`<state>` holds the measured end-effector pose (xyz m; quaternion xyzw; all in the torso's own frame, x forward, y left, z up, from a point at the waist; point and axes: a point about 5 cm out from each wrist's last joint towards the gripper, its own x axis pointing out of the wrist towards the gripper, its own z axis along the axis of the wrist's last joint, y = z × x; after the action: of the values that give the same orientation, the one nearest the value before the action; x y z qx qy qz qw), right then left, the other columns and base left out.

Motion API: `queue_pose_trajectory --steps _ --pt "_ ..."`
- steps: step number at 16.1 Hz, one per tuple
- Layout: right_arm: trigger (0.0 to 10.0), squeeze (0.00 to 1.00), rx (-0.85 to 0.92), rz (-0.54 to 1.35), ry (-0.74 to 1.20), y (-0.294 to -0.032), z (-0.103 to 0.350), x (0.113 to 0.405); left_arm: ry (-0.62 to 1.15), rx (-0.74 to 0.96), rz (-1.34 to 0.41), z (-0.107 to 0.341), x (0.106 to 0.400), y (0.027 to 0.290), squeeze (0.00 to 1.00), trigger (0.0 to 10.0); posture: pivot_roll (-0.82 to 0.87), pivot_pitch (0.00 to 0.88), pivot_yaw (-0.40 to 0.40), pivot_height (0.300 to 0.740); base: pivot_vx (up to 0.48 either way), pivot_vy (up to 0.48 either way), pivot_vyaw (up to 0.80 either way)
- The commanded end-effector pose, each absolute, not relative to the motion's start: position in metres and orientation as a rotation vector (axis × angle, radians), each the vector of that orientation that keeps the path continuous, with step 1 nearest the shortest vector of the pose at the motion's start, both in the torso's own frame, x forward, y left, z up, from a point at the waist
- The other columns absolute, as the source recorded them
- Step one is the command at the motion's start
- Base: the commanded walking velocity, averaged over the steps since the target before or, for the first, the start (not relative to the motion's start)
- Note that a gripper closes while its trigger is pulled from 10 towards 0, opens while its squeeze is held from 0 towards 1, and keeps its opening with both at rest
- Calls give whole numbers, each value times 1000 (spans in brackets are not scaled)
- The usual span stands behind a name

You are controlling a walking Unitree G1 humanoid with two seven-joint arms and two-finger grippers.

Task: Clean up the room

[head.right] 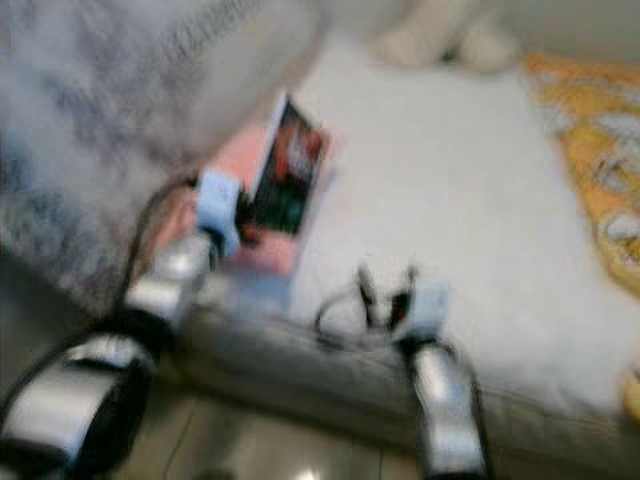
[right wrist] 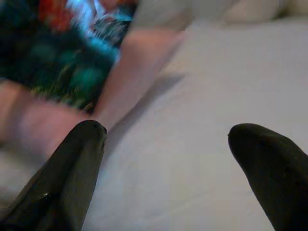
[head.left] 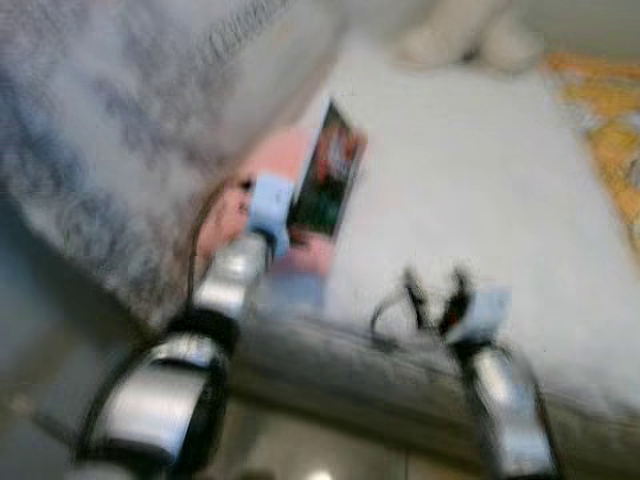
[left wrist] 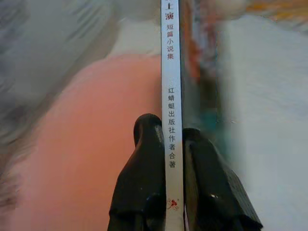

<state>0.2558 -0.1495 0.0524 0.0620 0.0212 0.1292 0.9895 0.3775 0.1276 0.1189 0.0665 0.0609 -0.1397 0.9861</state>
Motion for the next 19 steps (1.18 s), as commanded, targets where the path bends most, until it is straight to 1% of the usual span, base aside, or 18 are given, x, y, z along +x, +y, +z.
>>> queue_pose_trajectory --steps 1,2,4,6,7,8,9,10,11,12,13,15,16,17,19 --pt "10000 102 92 257 44 -159 52 245 55 120 -309 137 384 112 0 10000 -50 0 1 740 480 0 0" --pt "10000 102 89 260 57 -159 49 238 51 113 -333 139 386 109 0 10000 -58 0 1 740 480 0 0" --pt "10000 98 94 254 54 -158 50 239 49 114 -378 141 385 101 0 10000 -63 0 4 740 480 0 0" --pt "10000 106 101 256 46 -155 55 241 51 99 -457 145 385 85 0 10000 -71 0 6 740 0 0 0" --pt "10000 102 102 259 41 -153 58 241 48 73 -523 150 385 71 0 10000 -73 0 6 740 0 0 0" --pt "10000 102 101 260 39 -154 59 241 52 13 -589 156 384 58 0 10000 -81 0 1 740 0 0 0" --pt "10000 102 99 261 40 -155 59 241 96 -61 -633 155 384 49 0 10000 -86 0 -1 740 0 0 0" --pt "10000 102 96 263 40 -155 60 239 178 -215 -707 153 380 37 0 10000 -95 0 -5 740 0 0 0" --pt "10000 106 93 266 42 -156 61 237 257 -339 -742 147 377 30 0 10000 -104 0 -8 740 0 0 0" --pt "10000 102 91 268 44 -156 62 236 307 -411 -743 143 375 28 0 10000 -117 0 -11 740 0 0 0" --pt "10000 102 87 271 52 -157 63 231 393 -494 -725 133 371 25 0 10000 -132 0 -14 740 0 0 0" --pt "10000 102 79 273 59 -161 66 220 488 -553 -705 113 362 25 0 10000 -157 0 -15 740 0 0 0" --pt "10000 106 79 272 61 -161 66 218 506 -547 -703 109 360 26 0 10000 -157 0 -15 740 0 0 0" --pt "10000 102 79 270 69 -163 65 214 542 -489 -627 94 357 36 0 10000 -162 0 -15 740 0 0 0" --pt "10000 102 81 269 77 -163 66 212 589 -387 -548 75 351 50 0 10000 -166 4 -12 740 0 0 0"
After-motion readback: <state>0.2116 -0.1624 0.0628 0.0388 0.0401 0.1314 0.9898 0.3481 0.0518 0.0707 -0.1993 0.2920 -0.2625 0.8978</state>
